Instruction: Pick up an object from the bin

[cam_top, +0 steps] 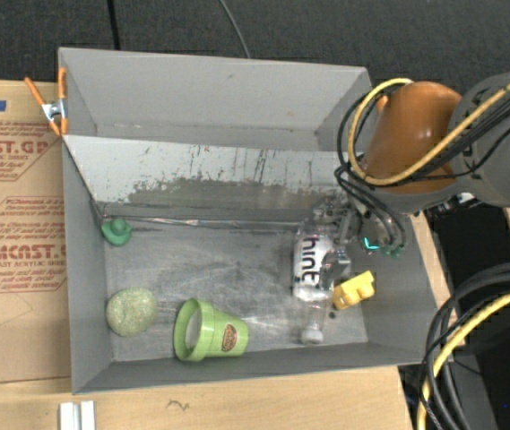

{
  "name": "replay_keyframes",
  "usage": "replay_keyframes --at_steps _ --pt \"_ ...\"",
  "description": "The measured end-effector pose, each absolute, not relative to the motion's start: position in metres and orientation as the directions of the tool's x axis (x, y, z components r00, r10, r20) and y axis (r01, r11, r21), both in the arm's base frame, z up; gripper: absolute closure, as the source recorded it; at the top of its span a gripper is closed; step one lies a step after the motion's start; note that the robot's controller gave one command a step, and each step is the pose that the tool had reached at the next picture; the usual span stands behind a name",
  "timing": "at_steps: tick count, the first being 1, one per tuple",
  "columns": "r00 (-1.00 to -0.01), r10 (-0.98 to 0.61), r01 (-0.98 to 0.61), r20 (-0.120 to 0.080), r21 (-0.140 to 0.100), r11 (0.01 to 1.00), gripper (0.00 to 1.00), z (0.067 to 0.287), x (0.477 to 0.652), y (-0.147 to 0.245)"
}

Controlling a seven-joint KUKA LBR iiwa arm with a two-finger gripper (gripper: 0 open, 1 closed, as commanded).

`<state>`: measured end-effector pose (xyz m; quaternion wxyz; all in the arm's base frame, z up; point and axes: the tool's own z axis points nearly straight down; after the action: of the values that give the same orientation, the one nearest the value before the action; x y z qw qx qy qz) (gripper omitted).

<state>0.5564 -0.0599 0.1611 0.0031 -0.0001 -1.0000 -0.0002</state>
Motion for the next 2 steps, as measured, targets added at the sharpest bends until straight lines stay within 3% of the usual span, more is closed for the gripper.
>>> replay_keyframes --at_steps 1,2 --pt "-1.000 -0.001 -0.001 -0.001 0.000 1.000 0.00 0.165 0.558 -0.060" --pt "-0.958 -0.288 -0.288 -0.004 -0.001 0.958 0.00 0.130 0.566 -0.066"
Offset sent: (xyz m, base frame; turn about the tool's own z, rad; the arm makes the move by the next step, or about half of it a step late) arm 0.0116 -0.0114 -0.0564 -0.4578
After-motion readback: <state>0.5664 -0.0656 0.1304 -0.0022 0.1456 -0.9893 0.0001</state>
